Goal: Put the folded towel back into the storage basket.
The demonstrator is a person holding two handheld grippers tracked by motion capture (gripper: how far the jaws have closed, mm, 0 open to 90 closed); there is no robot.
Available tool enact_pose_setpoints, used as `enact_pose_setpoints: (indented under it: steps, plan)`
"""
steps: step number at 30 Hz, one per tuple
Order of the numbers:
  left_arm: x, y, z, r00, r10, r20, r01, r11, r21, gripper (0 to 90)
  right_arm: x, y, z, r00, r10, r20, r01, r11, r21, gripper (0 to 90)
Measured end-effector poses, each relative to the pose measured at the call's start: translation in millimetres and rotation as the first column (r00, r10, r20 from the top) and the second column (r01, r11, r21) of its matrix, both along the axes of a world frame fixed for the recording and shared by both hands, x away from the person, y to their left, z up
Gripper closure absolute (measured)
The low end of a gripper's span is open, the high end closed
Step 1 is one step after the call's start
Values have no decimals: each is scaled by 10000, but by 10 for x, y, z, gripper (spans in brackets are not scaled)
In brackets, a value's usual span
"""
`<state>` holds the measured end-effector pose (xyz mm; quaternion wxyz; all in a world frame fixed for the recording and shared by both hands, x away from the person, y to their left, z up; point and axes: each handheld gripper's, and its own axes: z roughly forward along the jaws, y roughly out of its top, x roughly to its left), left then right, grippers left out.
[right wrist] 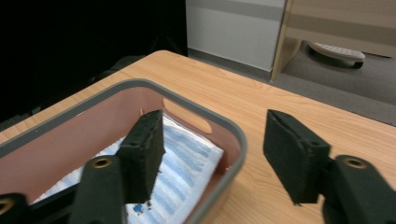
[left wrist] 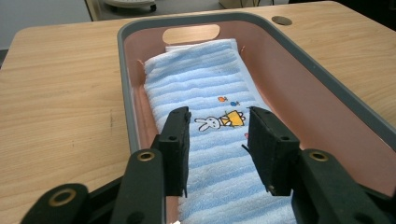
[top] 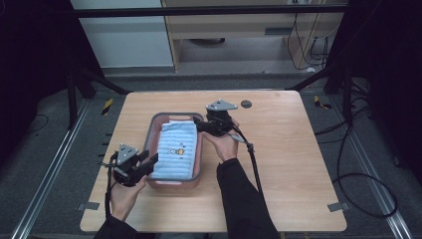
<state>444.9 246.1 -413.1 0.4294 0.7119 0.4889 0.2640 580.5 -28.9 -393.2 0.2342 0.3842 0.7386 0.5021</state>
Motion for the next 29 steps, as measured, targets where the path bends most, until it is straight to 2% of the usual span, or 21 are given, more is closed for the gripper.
enact_pose_setpoints:
  steps: [4,9,16,24,29]
  plan:
    - [-3,19,29,9999,-21,116,22,10000,-55,534,-102,-215,54,9997,-204,117,202,9997,168,313]
    - [29,65,35,10000,-55,39,55,9999,-147,463,-248,-536,48,9989,-465,85,462,9984,334,271]
    - [72,152,20,10000,47,24,-47,10000,-51,387,-461,-998,-43,9964,-849,-28,850,9958,328,247]
    - [89,274,24,9997,146,199,-145,9999,-79,343,-651,-1405,-140,9920,-1261,14,1260,9917,271,229]
    - [96,376,43,9992,244,312,-242,9997,-68,335,-747,-1641,-237,9876,-1566,-135,1568,9875,159,225]
